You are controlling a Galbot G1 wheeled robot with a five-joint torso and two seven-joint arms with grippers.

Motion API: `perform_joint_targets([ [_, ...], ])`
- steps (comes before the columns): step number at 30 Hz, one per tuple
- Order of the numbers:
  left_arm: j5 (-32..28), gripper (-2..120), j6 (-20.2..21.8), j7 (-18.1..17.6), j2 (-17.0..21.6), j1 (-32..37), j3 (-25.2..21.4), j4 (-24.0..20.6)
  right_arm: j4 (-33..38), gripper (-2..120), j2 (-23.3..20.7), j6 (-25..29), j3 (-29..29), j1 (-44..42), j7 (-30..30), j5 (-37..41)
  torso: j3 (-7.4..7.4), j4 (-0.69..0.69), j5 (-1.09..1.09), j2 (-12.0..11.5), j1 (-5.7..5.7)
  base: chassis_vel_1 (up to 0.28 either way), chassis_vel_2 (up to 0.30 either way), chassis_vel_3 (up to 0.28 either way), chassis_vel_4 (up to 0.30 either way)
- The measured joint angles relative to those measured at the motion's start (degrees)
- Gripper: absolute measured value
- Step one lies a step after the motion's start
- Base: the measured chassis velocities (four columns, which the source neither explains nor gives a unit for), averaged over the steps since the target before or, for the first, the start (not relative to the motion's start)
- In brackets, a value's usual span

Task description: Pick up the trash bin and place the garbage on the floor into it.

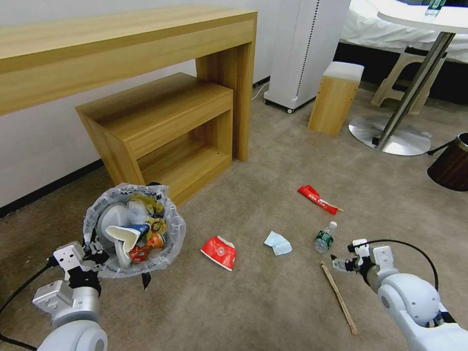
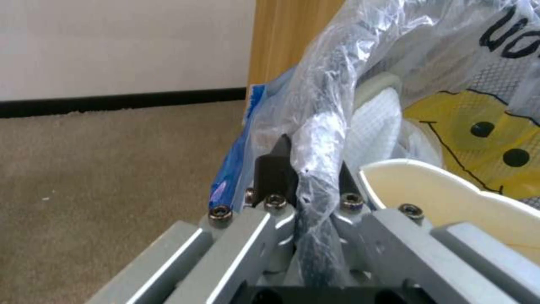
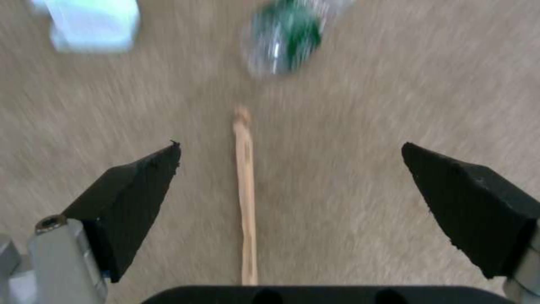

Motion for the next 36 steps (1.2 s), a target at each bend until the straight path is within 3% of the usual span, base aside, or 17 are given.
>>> perform_joint_targets([
  [5, -0.02, 1, 0.00, 0.00, 0.00, -0.51, 0.02, 0.59, -4.24, 100, 0.56, 0.94, -1.26, 0.47, -3.36, -4.71, 0.00, 0.00, 0.00, 0.00, 0.00, 0.000, 0.000, 0.000, 0.000],
  [8, -0.03, 1, 0.00, 0.00, -0.05, -0.88, 0.10, 0.98, -7.06, 100, 0.86, 5.02, -1.66, 0.50, -6.86, -7.50, 0.00, -0.01, 0.00, 0.00, 0.00, 0.000, 0.000, 0.000, 0.000],
  [9, -0.03, 1, 0.00, -0.01, -0.12, -1.10, 0.21, 1.29, -9.62, 100, 1.24, 8.90, -1.85, 0.66, -10.34, -9.34, 0.00, 0.00, 0.00, 0.00, 0.00, 0.000, 0.000, 0.000, 0.000],
  [13, 0.00, 1, -0.01, -0.02, -0.24, -1.38, 0.33, 1.88, -13.48, 100, 1.82, 14.21, -1.96, 0.86, -14.61, -11.63, 0.00, 0.00, -0.01, -0.01, 0.00, 0.000, 0.000, 0.000, 0.000],
  [16, 0.02, 1, -0.01, -0.03, -0.30, -1.67, 0.33, 2.28, -17.58, 100, 2.10, 23.03, -1.38, 0.83, -21.65, -13.77, 0.00, 0.00, 0.00, 0.00, 0.00, 0.000, 0.000, 0.000, 0.000],
  [19, 0.03, 1, 0.00, -0.03, -0.42, -1.74, 0.34, 2.36, -19.10, 100, 2.14, 25.90, -1.14, 0.71, -23.75, -13.92, 0.00, 0.00, 0.00, 0.00, 0.00, 0.000, 0.000, 0.000, 0.000],
  [30, 0.19, 1, 0.09, -0.04, -0.70, -1.76, 0.44, 2.34, -21.09, 96, 2.40, 27.04, -0.98, -0.98, -25.64, -12.05, 0.00, 0.00, 0.00, 0.00, 0.00, 0.000, 0.000, 0.000, 0.000],
  [36, 0.15, 1, 0.10, -0.05, -0.66, -1.63, 0.23, 2.26, -21.59, 100, 2.32, 21.79, -0.96, -1.71, -22.64, -10.31, 0.00, 0.00, 0.00, 0.00, 0.00, 0.000, 0.000, 0.000, 0.000],
])
